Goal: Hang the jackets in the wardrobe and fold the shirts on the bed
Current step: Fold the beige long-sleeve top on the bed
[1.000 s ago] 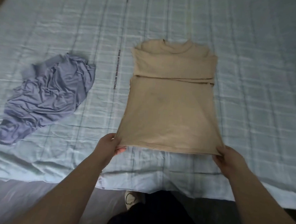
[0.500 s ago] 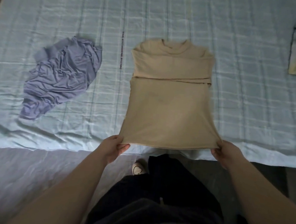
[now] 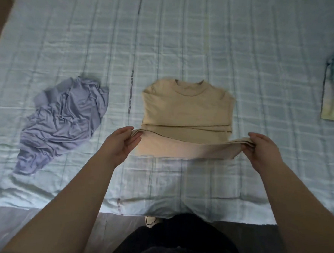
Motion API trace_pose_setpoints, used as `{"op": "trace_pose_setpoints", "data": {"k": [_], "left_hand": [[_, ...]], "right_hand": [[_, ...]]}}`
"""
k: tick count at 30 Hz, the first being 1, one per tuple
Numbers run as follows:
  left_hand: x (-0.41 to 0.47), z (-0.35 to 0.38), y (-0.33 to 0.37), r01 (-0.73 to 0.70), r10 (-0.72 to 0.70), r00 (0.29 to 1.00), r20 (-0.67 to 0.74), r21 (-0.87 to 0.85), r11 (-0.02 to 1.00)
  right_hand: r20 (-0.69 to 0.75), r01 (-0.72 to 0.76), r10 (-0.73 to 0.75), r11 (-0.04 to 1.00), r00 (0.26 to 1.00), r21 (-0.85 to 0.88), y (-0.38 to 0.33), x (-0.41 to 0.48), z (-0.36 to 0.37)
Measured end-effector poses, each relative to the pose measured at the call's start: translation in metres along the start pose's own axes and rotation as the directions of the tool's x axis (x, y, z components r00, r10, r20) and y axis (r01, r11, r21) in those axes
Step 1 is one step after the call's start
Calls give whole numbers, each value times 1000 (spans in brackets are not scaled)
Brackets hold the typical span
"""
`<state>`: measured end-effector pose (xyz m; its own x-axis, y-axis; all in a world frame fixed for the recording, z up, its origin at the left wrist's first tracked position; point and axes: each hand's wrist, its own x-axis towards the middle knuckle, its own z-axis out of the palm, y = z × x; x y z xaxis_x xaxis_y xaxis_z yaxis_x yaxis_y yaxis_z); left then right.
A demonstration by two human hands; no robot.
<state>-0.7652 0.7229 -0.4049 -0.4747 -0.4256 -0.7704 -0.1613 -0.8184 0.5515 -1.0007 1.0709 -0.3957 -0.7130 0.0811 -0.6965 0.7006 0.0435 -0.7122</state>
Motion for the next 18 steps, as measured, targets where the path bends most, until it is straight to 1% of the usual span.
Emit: {"op": "trace_pose_setpoints", "data": {"k": [1,2,3,4,5,7,8,11,12,14,16,17,18], "left_hand": [[12,11,8,-2,2,1000,-12,-5,1000],[24,21,15,-2,2,1000,-26,-13,1000],[38,30,23,0,-1,999,-42,-29,1000],[52,39,32,1,-4,998,-60,-49,999],[68,46,39,0,-5,997,-77,-69,998],[98,59,54,-9,0,995,-100,-92,996],[112,65,61,-12,0,994,-111,-102,995],[153,85,77,-10,-5,993,-121,-120,993],[165,94,83,-13,-3,993,-120,-132,991],[190,110,92,-24,8,993,-121,-131,991],[216,123,98,-26,12,993,-117,-121,992],[231,128,98,-27,13,993,-120,-121,992],[245,131,98,-21,6,993,-122,-122,992]], "right_hand": [[9,-11,11,1000,1000,0,-10,12,11],[11,3,-2,999,1000,-52,-17,27,20],[21,45,-43,993,999,-107,-25,41,29],[50,107,-99,971,994,-214,-28,62,35],[70,110,-98,976,993,-191,-33,82,41],[141,179,-137,916,981,-360,-45,121,57],[149,203,-152,876,977,-437,-47,131,65],[180,329,-275,772,944,-544,-63,163,97],[197,337,-277,696,941,-633,-65,175,105],[205,360,-311,607,928,-708,-70,196,120],[181,349,-331,573,926,-741,-75,213,135],[163,340,-328,604,930,-721,-77,220,142],[164,347,-339,603,927,-719,-79,225,148]]}}
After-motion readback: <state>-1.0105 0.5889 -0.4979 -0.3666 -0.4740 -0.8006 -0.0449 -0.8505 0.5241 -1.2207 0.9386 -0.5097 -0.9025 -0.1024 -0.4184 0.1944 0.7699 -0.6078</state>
